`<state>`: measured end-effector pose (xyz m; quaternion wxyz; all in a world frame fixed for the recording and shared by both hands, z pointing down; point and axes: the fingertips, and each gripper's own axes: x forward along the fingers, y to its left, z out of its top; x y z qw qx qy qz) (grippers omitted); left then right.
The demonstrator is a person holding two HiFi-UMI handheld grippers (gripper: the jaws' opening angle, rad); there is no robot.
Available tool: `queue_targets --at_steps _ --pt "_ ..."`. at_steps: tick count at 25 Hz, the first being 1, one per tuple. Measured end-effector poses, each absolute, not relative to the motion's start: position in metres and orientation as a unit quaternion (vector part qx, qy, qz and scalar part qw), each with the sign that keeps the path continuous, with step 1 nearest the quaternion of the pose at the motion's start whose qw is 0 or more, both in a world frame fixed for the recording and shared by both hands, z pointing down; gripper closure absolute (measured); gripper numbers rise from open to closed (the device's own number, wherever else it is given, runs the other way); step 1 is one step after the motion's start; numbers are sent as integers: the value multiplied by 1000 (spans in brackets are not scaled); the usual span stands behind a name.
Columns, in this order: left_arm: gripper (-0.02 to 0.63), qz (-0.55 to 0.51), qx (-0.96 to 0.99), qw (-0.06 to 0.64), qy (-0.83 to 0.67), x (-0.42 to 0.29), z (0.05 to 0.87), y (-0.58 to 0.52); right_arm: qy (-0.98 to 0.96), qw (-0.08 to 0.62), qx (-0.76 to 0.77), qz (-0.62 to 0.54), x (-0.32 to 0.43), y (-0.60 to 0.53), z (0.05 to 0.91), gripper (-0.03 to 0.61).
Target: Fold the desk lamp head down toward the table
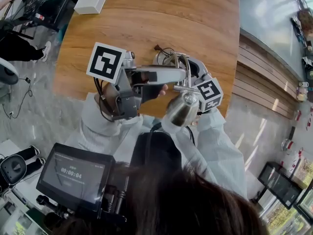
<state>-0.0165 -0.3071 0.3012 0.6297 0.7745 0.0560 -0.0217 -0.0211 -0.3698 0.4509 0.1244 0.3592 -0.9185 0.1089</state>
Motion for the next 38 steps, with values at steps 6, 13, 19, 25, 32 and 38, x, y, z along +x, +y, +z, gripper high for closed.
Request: queue_targets --at_steps 6,13,19,25,32,38 --pt "472 31 838 544 33 -22 327 -288 -925 115 343 116 -23 -370 449 462" --pt "582 133 860 487 -72 -27 414 -274 -930 116 328 120 -21 -366 441 460" --pt "581 157 891 418 -80 -28 420 -275 -935 113 316 118 -23 -361 432 460" --pt "575 180 903 374 -108 -32 434 -282 -940 117 300 109 -27 -359 424 460" --pt "552 187 910 354 -104 -33 444 -290 -944 117 290 106 -30 -359 422 460" --pt "552 183 909 355 -117 -39 447 -294 -938 113 307 115 -32 -365 427 456"
